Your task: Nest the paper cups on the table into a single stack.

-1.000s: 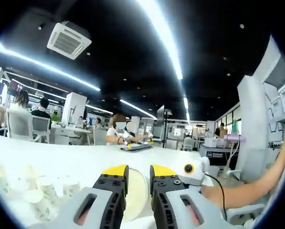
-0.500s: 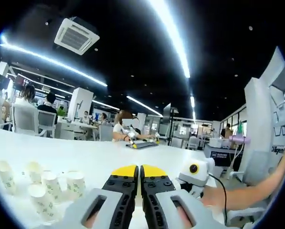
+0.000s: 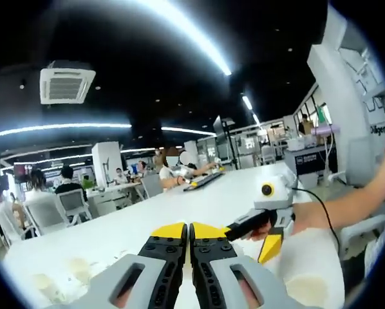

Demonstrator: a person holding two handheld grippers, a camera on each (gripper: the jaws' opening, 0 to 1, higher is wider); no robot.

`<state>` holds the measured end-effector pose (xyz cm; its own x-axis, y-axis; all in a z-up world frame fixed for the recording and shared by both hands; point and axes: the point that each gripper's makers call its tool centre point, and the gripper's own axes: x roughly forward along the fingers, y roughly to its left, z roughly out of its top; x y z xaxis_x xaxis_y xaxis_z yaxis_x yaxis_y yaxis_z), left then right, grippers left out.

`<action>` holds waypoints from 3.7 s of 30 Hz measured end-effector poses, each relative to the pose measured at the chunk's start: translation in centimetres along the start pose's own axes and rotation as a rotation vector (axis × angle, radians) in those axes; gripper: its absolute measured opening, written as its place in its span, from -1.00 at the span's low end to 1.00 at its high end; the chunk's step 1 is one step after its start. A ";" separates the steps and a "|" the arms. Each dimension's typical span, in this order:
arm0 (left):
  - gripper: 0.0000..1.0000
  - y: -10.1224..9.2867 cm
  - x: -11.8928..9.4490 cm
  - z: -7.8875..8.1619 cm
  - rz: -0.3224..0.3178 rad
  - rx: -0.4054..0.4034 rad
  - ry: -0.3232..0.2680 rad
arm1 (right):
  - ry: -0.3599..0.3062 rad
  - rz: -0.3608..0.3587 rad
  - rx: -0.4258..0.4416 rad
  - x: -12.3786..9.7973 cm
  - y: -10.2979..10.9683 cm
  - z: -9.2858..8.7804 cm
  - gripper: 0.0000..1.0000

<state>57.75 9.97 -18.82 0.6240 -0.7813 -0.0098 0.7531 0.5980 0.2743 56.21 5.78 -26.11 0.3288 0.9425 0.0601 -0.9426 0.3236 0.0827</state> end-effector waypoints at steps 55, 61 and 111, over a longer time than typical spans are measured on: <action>-0.38 -3.6 -7.6 -0.5 0.082 -0.295 -0.039 | 0.119 -0.145 -0.050 -2.5 2.8 2.1 -0.08; -0.39 -4.5 -9.2 -0.2 0.098 -0.311 -0.066 | 0.076 -0.134 -0.084 -3.0 4.7 3.6 -0.08; -0.50 -5.0 -12.8 -5.6 0.192 -0.372 -0.042 | 0.006 -0.009 -0.284 2.2 12.0 -0.9 -0.03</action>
<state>47.14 17.93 -25.43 0.7571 -0.6515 0.0486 0.6528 0.7512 -0.0983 45.58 11.80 -25.86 0.3380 0.9396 0.0544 -0.9183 0.3419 -0.1993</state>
